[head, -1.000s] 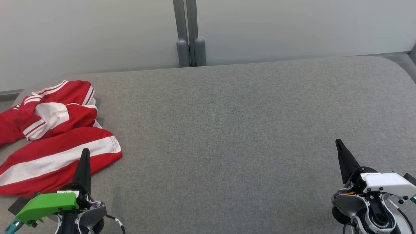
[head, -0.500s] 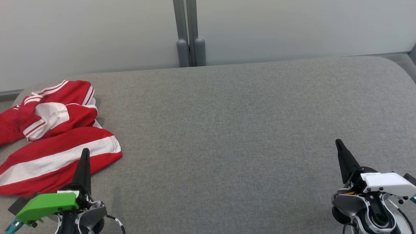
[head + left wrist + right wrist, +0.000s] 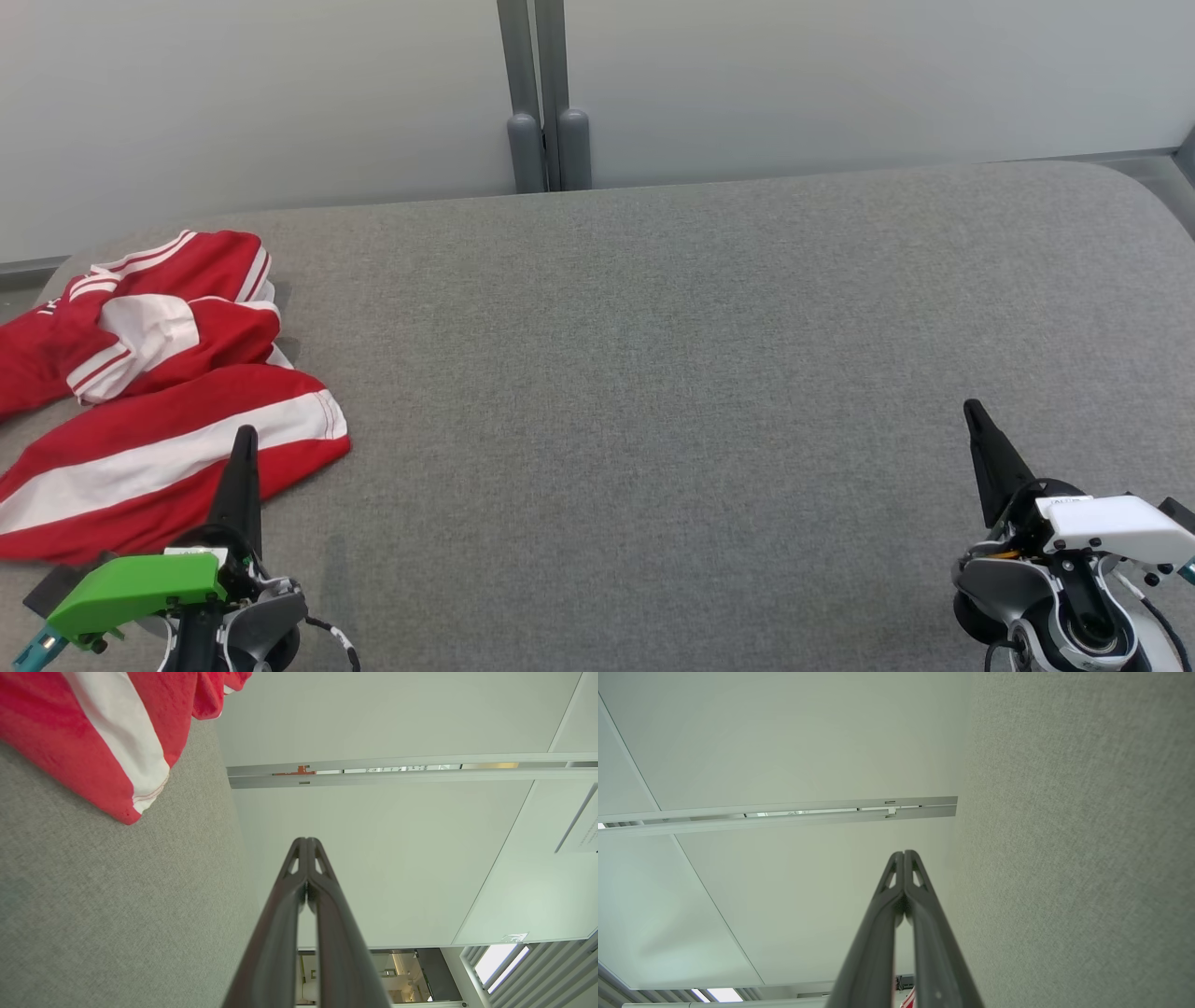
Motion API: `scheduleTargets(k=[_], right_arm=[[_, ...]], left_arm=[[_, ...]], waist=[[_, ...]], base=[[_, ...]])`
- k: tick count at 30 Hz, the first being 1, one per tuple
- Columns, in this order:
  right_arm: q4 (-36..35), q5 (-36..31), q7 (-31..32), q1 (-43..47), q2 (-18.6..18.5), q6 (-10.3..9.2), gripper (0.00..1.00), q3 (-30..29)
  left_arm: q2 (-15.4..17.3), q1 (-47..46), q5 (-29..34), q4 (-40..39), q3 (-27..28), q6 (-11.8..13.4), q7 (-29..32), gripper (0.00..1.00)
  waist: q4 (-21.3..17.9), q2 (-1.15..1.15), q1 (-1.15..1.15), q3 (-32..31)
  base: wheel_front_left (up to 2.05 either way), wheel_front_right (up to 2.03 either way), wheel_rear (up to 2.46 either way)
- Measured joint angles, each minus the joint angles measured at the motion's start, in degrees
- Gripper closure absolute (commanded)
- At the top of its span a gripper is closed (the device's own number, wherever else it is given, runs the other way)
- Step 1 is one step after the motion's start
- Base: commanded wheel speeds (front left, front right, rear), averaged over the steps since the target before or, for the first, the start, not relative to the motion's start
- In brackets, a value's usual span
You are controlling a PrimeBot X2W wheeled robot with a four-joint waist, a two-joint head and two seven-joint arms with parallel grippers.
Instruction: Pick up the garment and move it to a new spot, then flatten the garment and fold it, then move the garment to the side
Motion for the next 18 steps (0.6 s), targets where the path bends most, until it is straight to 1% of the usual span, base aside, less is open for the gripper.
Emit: scheduleTargets(k=[18], right_arm=[[0.0, -0.01, 0.0, 0.0, 0.0, 0.0, 1.0, 0.0]], left_arm=[[0.0, 0.0, 0.0, 0.0, 0.0, 0.0, 0.0, 1.0]], waist=[[0.0, 0.0, 0.0, 0.0]], base=[[0.0, 0.0, 0.0]])
